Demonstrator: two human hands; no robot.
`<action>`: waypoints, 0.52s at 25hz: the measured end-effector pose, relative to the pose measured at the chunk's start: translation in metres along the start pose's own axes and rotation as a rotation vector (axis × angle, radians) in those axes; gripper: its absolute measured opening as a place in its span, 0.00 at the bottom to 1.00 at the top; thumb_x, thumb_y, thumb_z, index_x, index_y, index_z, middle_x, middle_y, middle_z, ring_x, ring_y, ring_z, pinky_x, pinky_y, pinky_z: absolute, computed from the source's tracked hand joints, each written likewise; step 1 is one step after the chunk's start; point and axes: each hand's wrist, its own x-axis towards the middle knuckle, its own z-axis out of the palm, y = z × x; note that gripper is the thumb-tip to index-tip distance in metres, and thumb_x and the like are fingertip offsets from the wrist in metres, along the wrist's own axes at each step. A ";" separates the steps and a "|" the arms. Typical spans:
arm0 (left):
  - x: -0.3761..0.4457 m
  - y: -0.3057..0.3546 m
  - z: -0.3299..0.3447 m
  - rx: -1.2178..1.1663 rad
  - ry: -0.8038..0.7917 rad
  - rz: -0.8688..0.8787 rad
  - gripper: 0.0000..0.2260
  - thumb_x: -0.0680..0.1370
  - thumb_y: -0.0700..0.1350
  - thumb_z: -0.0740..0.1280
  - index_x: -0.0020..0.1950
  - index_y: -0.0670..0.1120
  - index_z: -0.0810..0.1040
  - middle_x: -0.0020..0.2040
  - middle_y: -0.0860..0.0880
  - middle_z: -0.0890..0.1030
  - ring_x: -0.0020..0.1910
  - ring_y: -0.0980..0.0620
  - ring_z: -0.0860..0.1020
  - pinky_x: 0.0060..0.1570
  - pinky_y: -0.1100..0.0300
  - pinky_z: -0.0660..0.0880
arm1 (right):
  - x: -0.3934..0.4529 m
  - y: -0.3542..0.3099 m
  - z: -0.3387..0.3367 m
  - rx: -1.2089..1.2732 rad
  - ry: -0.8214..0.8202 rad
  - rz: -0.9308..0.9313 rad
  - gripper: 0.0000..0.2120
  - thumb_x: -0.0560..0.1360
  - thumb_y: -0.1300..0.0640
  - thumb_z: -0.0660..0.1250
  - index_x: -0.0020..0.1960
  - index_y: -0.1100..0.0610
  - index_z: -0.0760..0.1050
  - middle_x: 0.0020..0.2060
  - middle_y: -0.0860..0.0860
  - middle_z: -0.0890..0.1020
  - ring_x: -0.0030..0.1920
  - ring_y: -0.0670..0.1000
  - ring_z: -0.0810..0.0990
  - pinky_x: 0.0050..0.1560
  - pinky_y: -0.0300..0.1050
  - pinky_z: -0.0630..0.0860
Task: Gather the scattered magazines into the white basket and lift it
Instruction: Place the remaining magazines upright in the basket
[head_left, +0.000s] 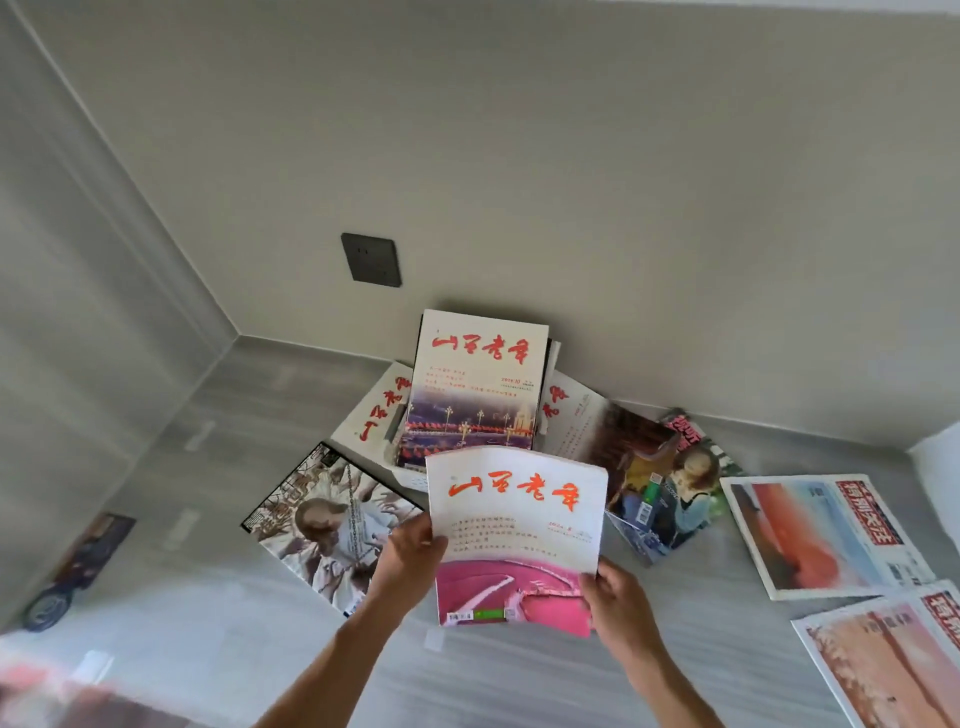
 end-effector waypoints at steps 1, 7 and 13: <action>0.008 0.000 -0.013 -0.010 0.016 0.036 0.12 0.76 0.35 0.62 0.55 0.46 0.81 0.47 0.47 0.85 0.36 0.54 0.81 0.29 0.65 0.77 | 0.001 -0.012 0.008 0.007 0.014 -0.015 0.08 0.79 0.62 0.64 0.50 0.53 0.81 0.30 0.47 0.82 0.31 0.48 0.80 0.34 0.49 0.75; 0.093 0.071 -0.112 -0.243 0.146 0.253 0.19 0.77 0.37 0.63 0.43 0.64 0.79 0.39 0.62 0.84 0.38 0.62 0.83 0.34 0.64 0.80 | 0.063 -0.136 0.019 0.118 0.151 -0.226 0.10 0.79 0.62 0.64 0.52 0.49 0.79 0.37 0.44 0.86 0.35 0.45 0.83 0.37 0.43 0.82; 0.160 0.069 -0.109 -0.317 -0.060 0.085 0.16 0.76 0.47 0.66 0.63 0.51 0.70 0.61 0.47 0.81 0.58 0.46 0.80 0.53 0.52 0.79 | 0.141 -0.163 0.054 -0.417 0.223 -0.194 0.12 0.80 0.59 0.56 0.60 0.58 0.74 0.58 0.59 0.82 0.52 0.61 0.81 0.51 0.53 0.77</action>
